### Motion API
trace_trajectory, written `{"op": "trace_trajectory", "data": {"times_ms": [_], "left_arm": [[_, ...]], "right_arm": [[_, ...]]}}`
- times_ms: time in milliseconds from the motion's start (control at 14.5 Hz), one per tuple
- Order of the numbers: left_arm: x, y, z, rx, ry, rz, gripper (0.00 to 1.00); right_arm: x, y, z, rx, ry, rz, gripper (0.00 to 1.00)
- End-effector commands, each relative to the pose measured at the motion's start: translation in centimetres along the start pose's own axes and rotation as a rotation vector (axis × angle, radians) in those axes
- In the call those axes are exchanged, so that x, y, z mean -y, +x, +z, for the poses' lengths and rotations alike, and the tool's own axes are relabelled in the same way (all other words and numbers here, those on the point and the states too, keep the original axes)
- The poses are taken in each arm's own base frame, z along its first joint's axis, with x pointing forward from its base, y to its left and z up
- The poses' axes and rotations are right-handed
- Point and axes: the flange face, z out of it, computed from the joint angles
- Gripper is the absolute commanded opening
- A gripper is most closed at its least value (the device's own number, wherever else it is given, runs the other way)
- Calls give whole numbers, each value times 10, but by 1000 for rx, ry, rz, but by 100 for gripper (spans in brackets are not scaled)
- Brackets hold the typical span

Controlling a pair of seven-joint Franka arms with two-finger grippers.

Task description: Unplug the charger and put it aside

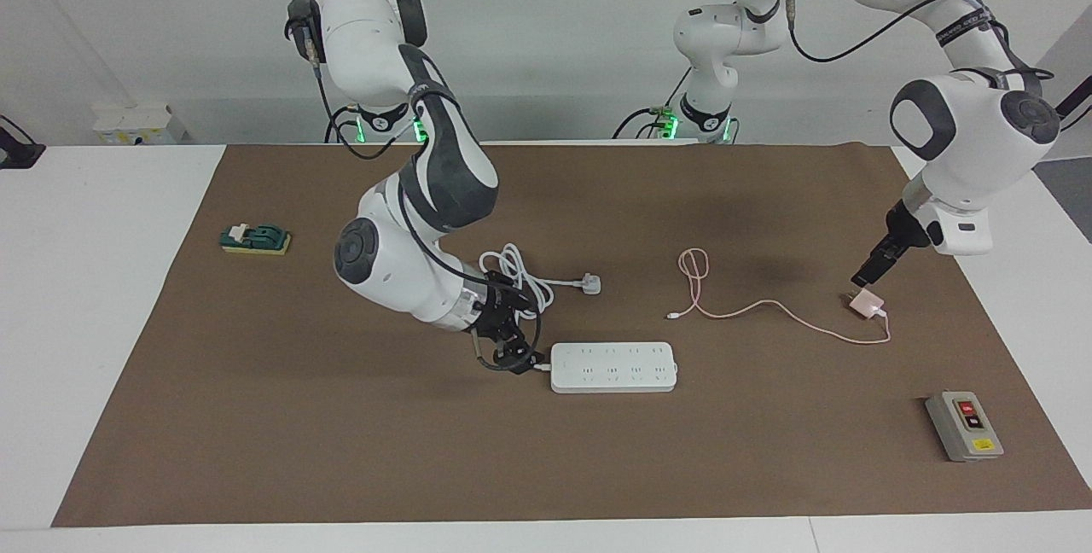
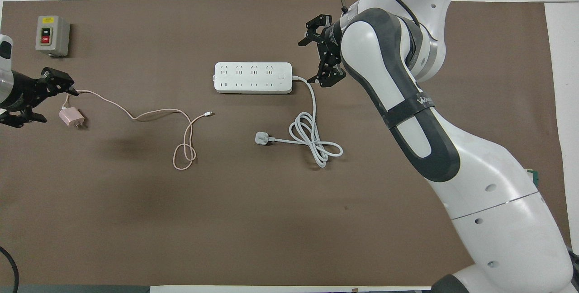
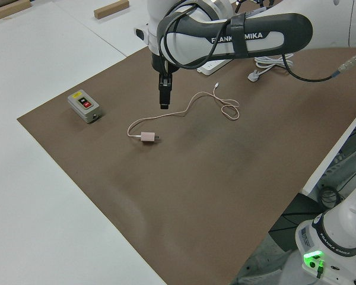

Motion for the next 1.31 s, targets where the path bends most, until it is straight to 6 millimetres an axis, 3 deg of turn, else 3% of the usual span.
{"op": "trace_trajectory", "data": {"times_ms": [0,276,414,621,828,897,1034,1241], "left_arm": [[-13,-13,-46,19,-7,143,100],[-39,-43,-107,41,0,215,100],[-49,-58,-127,58,16,260,100],[-46,-73,-166,105,27,444,100],[-36,-81,-177,143,31,494,100],[-28,-91,-197,110,10,509,100],[-18,-96,-184,140,13,526,100],[-13,-95,-185,128,7,520,100]], "right_arm": [[-22,-2,-43,-73,-39,-100,100],[-60,9,-112,-177,-123,-451,100],[-83,18,-143,-224,-185,-649,100],[-109,40,-190,-278,-265,-864,100],[-130,57,-232,-340,-369,-1087,100],[-137,64,-244,-352,-401,-1147,100],[-155,79,-270,-372,-449,-1256,100],[-183,87,-306,-383,-465,-1352,100]]}}
